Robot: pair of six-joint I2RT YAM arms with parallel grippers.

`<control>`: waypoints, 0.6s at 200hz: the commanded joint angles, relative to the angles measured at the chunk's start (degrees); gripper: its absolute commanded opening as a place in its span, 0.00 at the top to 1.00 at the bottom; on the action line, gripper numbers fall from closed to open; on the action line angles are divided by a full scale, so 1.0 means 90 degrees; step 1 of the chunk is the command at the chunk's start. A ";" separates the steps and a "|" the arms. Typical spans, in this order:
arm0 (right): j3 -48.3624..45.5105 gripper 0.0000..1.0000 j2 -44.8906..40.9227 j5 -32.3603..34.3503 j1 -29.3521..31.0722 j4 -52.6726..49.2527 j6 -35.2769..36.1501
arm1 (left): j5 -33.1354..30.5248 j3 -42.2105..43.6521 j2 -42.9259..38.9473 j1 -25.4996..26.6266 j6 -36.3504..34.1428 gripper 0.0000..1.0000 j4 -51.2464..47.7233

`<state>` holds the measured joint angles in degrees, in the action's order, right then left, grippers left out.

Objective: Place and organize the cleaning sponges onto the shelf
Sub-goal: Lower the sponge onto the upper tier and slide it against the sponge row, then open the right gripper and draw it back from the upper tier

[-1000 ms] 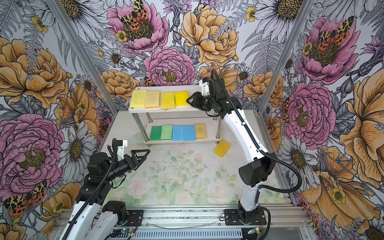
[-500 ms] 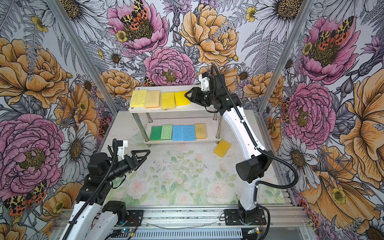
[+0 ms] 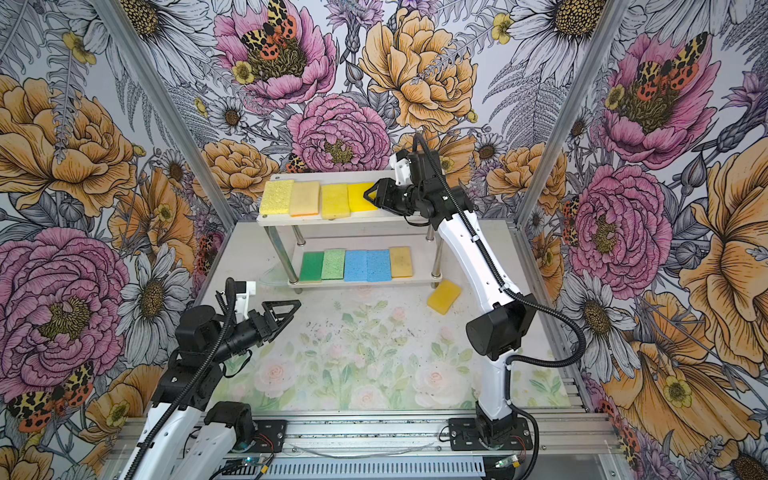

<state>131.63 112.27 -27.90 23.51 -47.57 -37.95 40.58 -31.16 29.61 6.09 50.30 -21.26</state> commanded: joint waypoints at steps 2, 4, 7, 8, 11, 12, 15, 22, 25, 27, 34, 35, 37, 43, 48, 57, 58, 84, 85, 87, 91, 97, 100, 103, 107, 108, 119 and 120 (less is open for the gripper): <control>0.0081 0.51 -0.0023 -0.0036 0.0129 0.0061 -0.0031 | 0.0130 0.0117 -0.0125 -0.0075 -0.0173 0.01 -0.0067; 0.0079 0.51 -0.0018 -0.0035 0.0139 0.0054 -0.0031 | 0.0137 0.0121 -0.0130 -0.0079 -0.0178 0.01 -0.0069; 0.0081 0.51 -0.0015 -0.0038 0.0155 0.0059 -0.0031 | 0.0132 0.0118 -0.0135 -0.0078 -0.0178 0.01 -0.0073; 0.0081 0.51 -0.0014 -0.0037 0.0158 0.0055 -0.0031 | 0.0131 0.0120 -0.0140 -0.0074 -0.0178 0.01 -0.0072; 0.0076 0.51 -0.0014 -0.0043 0.0166 0.0060 -0.0031 | 0.0135 0.0119 -0.0136 -0.0076 -0.0179 0.01 -0.0077; 0.0073 0.51 -0.0013 -0.0044 0.0172 0.0061 -0.0036 | 0.0133 0.0121 -0.0140 -0.0069 -0.0179 0.01 -0.0074; 0.0079 0.51 -0.0013 -0.0042 0.0179 0.0059 -0.0035 | 0.0130 0.0129 -0.0144 -0.0067 -0.0174 0.01 -0.0070; 0.0076 0.51 -0.0013 -0.0033 0.0198 0.0058 -0.0034 | 0.0141 0.0132 -0.0156 -0.0068 -0.0179 0.01 -0.0085; 0.0073 0.51 -0.0013 -0.0026 0.0200 0.0061 -0.0033 | 0.0156 0.0132 -0.0155 -0.0067 -0.0177 0.01 -0.0084; 0.0079 0.51 -0.0013 -0.0023 0.0201 0.0056 -0.0031 | 0.0158 0.0132 -0.0160 -0.0070 -0.0179 0.01 -0.0081; 0.0074 0.51 -0.0016 -0.0015 0.0210 0.0052 -0.0034 | 0.0159 0.0131 -0.0170 -0.0063 -0.0178 0.01 -0.0094; 0.0073 0.51 -0.0015 -0.0015 0.0210 0.0056 -0.0033 | 0.0154 0.0136 -0.0172 -0.0062 -0.0179 0.01 -0.0096; 0.0077 0.51 -0.0014 -0.0008 0.0213 0.0053 -0.0034 | 0.0158 0.0138 -0.0176 -0.0061 -0.0179 0.01 -0.0101; 0.0077 0.51 -0.0023 0.0010 0.0215 0.0051 -0.0039 | 0.0157 0.0136 -0.0186 -0.0060 -0.0179 0.01 -0.0115; 0.0074 0.51 -0.0035 0.0030 0.0212 0.0050 -0.0031 | 0.0159 0.0140 -0.0189 -0.0061 -0.0179 0.01 -0.0117; 0.0066 0.51 -0.0065 0.0075 0.0210 0.0051 -0.0030 | 0.0157 0.0135 -0.0194 -0.0061 -0.0189 0.01 -0.0116; 0.0064 0.51 -0.0063 0.0078 0.0205 0.0051 -0.0030 | 0.0158 0.0138 -0.0194 -0.0061 -0.0194 0.01 -0.0113; 0.0016 0.49 -0.0192 0.0241 0.0163 0.0051 0.0016 | 0.0159 0.0123 -0.0194 -0.0062 -0.0194 0.01 -0.0118; 0.0015 0.49 -0.0200 0.0249 0.0157 0.0051 0.0017 | 0.0159 0.0123 -0.0194 -0.0062 -0.0192 0.01 -0.0118; 0.0006 0.49 -0.0214 0.0256 0.0153 0.0051 0.0018 | 0.0159 0.0122 -0.0194 -0.0061 -0.0194 0.01 -0.0116; -0.0004 0.49 -0.0234 0.0267 0.0130 0.0051 0.0017 | 0.0155 0.0117 -0.0199 -0.0061 -0.0189 0.01 -0.0116; -0.0014 0.48 -0.0276 0.0295 0.0106 0.0051 0.0035 | 0.0168 0.0107 -0.0190 -0.0061 -0.0194 0.01 -0.0114; -0.0024 0.48 -0.0304 0.0318 0.0090 0.0051 0.0029 | 0.0165 0.0107 -0.0185 -0.0054 -0.0197 0.01 -0.0111; -0.0035 0.47 -0.0335 0.0333 0.0079 0.0050 0.0038 | 0.0161 0.0103 -0.0184 -0.0052 -0.0190 0.01 -0.0110; -0.0065 0.47 -0.0375 0.0370 0.0060 0.0051 0.0044 | 0.0167 0.0103 -0.0177 -0.0049 -0.0189 0.01 -0.0117; -0.0065 0.47 -0.0385 0.0373 0.0057 0.0051 0.0046 | 0.0163 0.0098 -0.0176 -0.0050 -0.0189 0.01 -0.0118; -0.0141 0.45 -0.0495 0.0482 -0.0001 0.0051 0.0098 | 0.0168 0.0075 -0.0171 -0.0051 -0.0199 0.01 -0.0117; -0.0142 0.45 -0.0513 0.0492 -0.0008 0.0051 0.0102 | 0.0164 0.0074 -0.0168 -0.0051 -0.0199 0.01 -0.0118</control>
<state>131.24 111.68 -26.11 24.60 -47.59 -37.98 41.01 -30.57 28.49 6.09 50.28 -22.17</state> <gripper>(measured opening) 0.537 0.987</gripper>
